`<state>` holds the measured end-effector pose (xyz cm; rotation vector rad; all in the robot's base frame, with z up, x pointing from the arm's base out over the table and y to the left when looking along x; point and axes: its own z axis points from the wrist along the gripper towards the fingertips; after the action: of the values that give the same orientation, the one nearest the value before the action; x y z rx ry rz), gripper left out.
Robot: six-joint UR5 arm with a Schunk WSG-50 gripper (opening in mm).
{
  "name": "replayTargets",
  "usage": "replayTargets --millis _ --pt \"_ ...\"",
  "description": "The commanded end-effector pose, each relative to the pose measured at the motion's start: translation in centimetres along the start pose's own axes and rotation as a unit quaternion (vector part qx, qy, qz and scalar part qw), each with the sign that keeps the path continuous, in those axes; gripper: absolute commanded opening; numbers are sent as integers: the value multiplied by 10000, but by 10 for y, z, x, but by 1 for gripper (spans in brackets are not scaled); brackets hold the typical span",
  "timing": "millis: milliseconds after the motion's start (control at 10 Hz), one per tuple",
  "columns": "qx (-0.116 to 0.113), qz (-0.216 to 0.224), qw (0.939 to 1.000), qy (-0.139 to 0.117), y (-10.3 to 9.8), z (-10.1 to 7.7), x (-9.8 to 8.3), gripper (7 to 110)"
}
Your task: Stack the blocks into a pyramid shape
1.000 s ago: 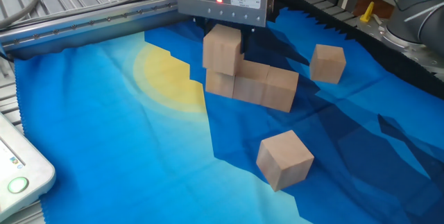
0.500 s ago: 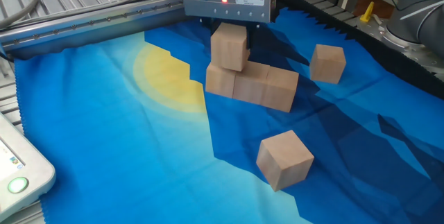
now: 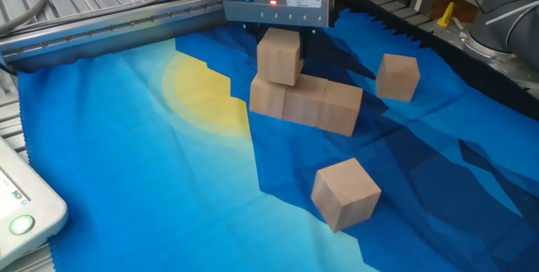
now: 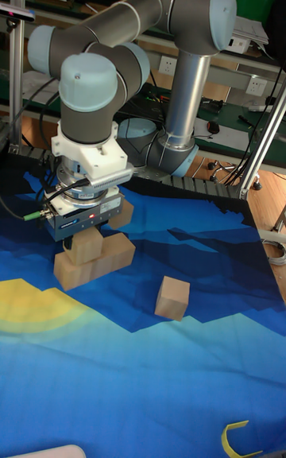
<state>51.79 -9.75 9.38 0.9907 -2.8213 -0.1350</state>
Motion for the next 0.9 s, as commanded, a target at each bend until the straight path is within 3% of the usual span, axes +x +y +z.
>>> replayTargets --millis 0,100,200,500,800 --pt "-10 -32 9999 -106 2 3 -6 7" --pt "-105 14 9999 -133 9 4 -8 7" --pt "-35 132 9998 -126 8 3 -7 7" --pt "96 345 9984 -437 1 2 -22 7" --pt "107 428 9986 -277 0 3 -15 7"
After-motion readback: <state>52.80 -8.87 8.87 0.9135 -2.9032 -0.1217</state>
